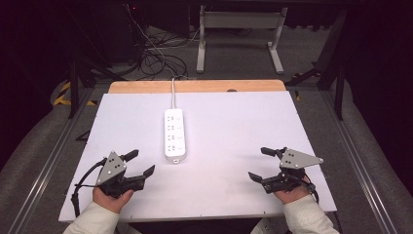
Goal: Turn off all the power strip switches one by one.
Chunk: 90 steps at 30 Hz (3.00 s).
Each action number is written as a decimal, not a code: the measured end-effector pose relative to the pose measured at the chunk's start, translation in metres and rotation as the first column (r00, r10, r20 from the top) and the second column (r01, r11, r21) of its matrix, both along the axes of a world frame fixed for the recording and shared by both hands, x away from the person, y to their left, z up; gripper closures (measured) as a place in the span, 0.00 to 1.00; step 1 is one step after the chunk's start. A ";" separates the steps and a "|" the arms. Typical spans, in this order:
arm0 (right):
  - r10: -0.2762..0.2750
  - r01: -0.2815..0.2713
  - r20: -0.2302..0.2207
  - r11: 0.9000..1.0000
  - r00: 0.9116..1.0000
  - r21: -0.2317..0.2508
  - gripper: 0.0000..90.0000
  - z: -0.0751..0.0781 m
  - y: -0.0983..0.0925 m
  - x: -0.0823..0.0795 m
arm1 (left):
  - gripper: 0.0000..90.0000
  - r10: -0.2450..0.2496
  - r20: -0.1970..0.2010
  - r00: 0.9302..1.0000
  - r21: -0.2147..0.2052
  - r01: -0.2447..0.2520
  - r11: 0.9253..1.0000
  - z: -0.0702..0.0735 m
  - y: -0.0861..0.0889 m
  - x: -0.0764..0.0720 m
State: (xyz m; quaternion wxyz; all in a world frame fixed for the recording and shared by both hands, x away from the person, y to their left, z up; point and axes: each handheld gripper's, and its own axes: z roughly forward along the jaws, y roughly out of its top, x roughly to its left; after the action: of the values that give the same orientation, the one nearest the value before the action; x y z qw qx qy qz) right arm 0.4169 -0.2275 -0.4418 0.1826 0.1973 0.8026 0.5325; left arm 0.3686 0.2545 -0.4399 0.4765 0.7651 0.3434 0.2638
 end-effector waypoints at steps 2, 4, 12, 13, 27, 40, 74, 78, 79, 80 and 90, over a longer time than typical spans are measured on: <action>0.001 -0.001 -0.001 1.000 1.000 0.001 0.11 0.000 0.000 0.000 | 0.28 0.001 -0.001 1.000 -0.001 -0.001 1.000 0.000 0.000 0.000; 0.012 -0.012 -0.009 1.000 1.000 0.003 0.13 -0.001 0.000 0.000 | 0.28 0.007 0.000 1.000 -0.008 -0.007 1.000 0.001 0.000 -0.001; 0.017 -0.017 -0.009 1.000 1.000 0.008 0.12 0.000 0.000 -0.001 | 0.30 0.037 0.007 0.999 0.034 -0.038 0.999 0.005 -0.002 0.000; 0.018 -0.018 -0.011 1.000 1.000 0.007 0.13 0.000 0.000 -0.001 | 0.32 0.037 0.007 0.999 0.034 -0.038 0.999 0.005 -0.002 0.000; 0.033 -0.033 -0.024 0.999 0.999 -0.001 0.15 -0.001 0.002 -0.001 | 0.69 0.008 -0.048 0.999 0.076 -0.004 0.997 0.020 0.000 0.008; 0.036 -0.036 -0.037 0.999 0.999 -0.008 0.15 -0.003 0.004 0.000 | 1.00 -0.048 -0.140 0.989 0.097 0.062 0.993 0.035 -0.016 0.034; 0.046 -0.047 -0.056 0.999 0.997 -0.008 0.15 -0.005 0.003 0.003 | 1.00 -0.112 -0.288 0.951 0.088 0.142 0.986 0.027 -0.074 0.107; 0.050 -0.050 -0.060 0.999 0.997 -0.005 0.15 -0.005 0.003 0.003 | 1.00 -0.111 -0.296 0.949 0.096 0.145 0.985 0.025 -0.080 0.111; 0.050 -0.050 -0.060 0.999 0.997 -0.003 0.15 -0.005 0.003 0.003 | 1.00 -0.109 -0.297 0.949 0.103 0.145 0.984 0.024 -0.081 0.111; 0.051 -0.052 -0.060 0.999 0.997 -0.002 0.15 -0.005 0.003 0.002 | 1.00 -0.113 -0.301 0.947 0.101 0.149 0.984 0.024 -0.082 0.112; 0.054 -0.054 -0.063 0.999 0.997 -0.003 0.15 -0.005 0.003 0.003 | 1.00 -0.110 -0.374 0.921 0.109 0.161 0.981 0.018 -0.083 0.122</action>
State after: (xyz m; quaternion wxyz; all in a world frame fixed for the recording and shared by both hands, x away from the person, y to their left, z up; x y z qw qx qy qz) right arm 0.4199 -0.2247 -0.4469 0.1432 0.1917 0.8143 0.5289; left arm 0.4907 0.1714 -0.4218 0.3672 0.8539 0.3534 0.1057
